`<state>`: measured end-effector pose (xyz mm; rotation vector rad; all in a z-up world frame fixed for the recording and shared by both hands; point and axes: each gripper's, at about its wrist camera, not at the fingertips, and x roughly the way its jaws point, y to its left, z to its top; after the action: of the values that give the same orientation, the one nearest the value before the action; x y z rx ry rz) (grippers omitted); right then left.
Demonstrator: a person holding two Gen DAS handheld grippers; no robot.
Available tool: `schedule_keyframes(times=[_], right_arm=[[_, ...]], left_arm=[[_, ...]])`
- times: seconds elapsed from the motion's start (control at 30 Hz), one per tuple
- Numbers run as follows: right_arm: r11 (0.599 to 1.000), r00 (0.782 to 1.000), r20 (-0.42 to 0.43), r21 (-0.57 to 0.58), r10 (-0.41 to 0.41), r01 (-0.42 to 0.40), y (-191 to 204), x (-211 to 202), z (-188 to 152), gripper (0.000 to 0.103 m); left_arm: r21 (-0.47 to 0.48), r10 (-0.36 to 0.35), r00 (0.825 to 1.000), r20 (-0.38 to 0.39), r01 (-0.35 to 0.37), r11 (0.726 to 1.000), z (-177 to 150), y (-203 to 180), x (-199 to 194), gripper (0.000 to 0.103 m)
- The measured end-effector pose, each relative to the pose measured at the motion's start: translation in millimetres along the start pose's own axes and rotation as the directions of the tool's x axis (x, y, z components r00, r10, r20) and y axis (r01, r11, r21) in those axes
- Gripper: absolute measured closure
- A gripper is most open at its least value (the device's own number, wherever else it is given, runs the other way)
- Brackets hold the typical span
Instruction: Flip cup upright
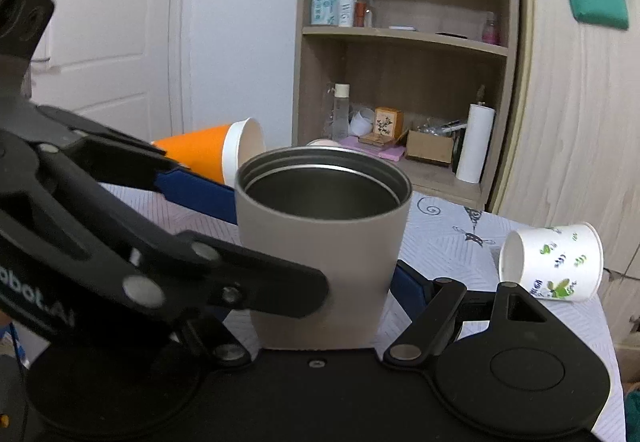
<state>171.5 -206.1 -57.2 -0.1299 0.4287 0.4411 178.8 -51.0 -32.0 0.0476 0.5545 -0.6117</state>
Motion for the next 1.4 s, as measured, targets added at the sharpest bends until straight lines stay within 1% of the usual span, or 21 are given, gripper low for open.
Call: schedule_keyframes(times=[0.1,0.23,0.3,0.37,0.47,0.57,0.67,0.77,0.83,0.9,1.0,1.07,1.13,1.23,1.3,1.37,1.4], right_arm=[[1.0,1.0,0.017,0.0,-0.003,0.003,1.6,-9.8,-1.2,0.02],[1.0,0.999,0.03,0.006,-0.017,0.017,3.7,-25.1,-4.0,0.019],[1.0,0.999,0.039,0.009,-0.025,0.025,5.0,-35.1,-6.1,0.019],[0.999,0.998,0.051,0.011,-0.041,0.04,6.5,-46.2,-8.0,0.019],[0.998,0.995,0.074,0.016,-0.068,0.067,9.7,-64.5,-10.9,0.019],[0.995,0.989,0.106,0.024,-0.103,0.101,13.1,-84.0,-12.6,0.019],[0.989,0.977,0.152,0.039,-0.147,0.143,17.5,-104.2,-15.4,0.019],[0.983,0.969,0.169,0.065,-0.182,0.173,19.4,-119.5,-18.3,0.019],[0.979,0.961,0.189,0.067,-0.2,0.191,23.2,-130.5,-20.1,0.019],[0.973,0.95,0.21,0.054,-0.23,0.224,29.3,-142.3,-21.0,0.019],[0.958,0.935,0.218,0.003,-0.279,0.285,41.7,-156.5,-19.4,0.018],[0.954,0.931,0.226,-0.018,-0.288,0.299,47.9,-164.6,-18.8,0.016],[0.954,0.93,0.229,-0.012,-0.288,0.299,51.5,-170.0,-16.8,0.016],[0.958,0.932,0.223,0.031,-0.284,0.285,54.1,-178.1,-16.5,0.015],[0.958,0.934,0.216,0.066,-0.286,0.278,53.4,-181.4,-16.9,0.012],[0.954,0.929,0.214,0.085,-0.3,0.289,53.5,-182.8,-17.8,0.009],[0.952,0.929,0.211,0.097,-0.304,0.29,52.9,-182.9,-18.0,0.009]], left_arm=[[-0.033,0.012,1.0,0.006,-0.012,0.999,-3.1,-0.2,-7.0,0.03],[-0.056,0.023,0.999,0.041,-0.021,0.998,-8.8,-5.8,-26.4,0.03],[-0.048,0.039,0.997,0.062,-0.036,0.998,-11.9,-10.8,-37.9,0.03],[-0.024,0.077,0.993,0.091,-0.075,0.997,-15.3,-17.5,-49.6,0.03],[0.003,0.131,0.98,0.146,-0.133,0.991,-19.8,-27.0,-67.5,0.03],[0.003,0.173,0.964,0.202,-0.178,0.984,-25.7,-34.9,-86.5,0.03],[-0.03,0.203,0.947,0.248,-0.202,0.979,-31.4,-39.6,-104.8,0.03],[-0.093,0.216,0.935,0.281,-0.198,0.976,-39.1,-40.3,-121.7,0.03],[-0.104,0.244,0.92,0.307,-0.223,0.969,-45.1,-44.8,-133.6,0.03],[-0.094,0.283,0.904,0.319,-0.267,0.959,-49.2,-51.7,-144.4,0.03],[-0.097,0.319,0.881,0.35,-0.304,0.948,-55.1,-59.3,-164.0,0.026],[-0.11,0.335,0.873,0.355,-0.317,0.942,-58.9,-62.5,-175.1,0.026],[-0.133,0.353,0.866,0.355,-0.326,0.936,-61.9,-63.9,-184.5,0.026],[-0.162,0.372,0.86,0.349,-0.336,0.928,-65.6,-62.8,-193.0,0.024],[-0.142,0.384,0.853,0.353,-0.357,0.923,-69.3,-64.9,-196.4,0.024],[-0.138,0.397,0.846,0.357,-0.373,0.918,-72.1,-65.9,-197.1,0.024],[-0.142,0.399,0.847,0.351,-0.373,0.917,-72.9,-65.3,-196.9,0.023]])
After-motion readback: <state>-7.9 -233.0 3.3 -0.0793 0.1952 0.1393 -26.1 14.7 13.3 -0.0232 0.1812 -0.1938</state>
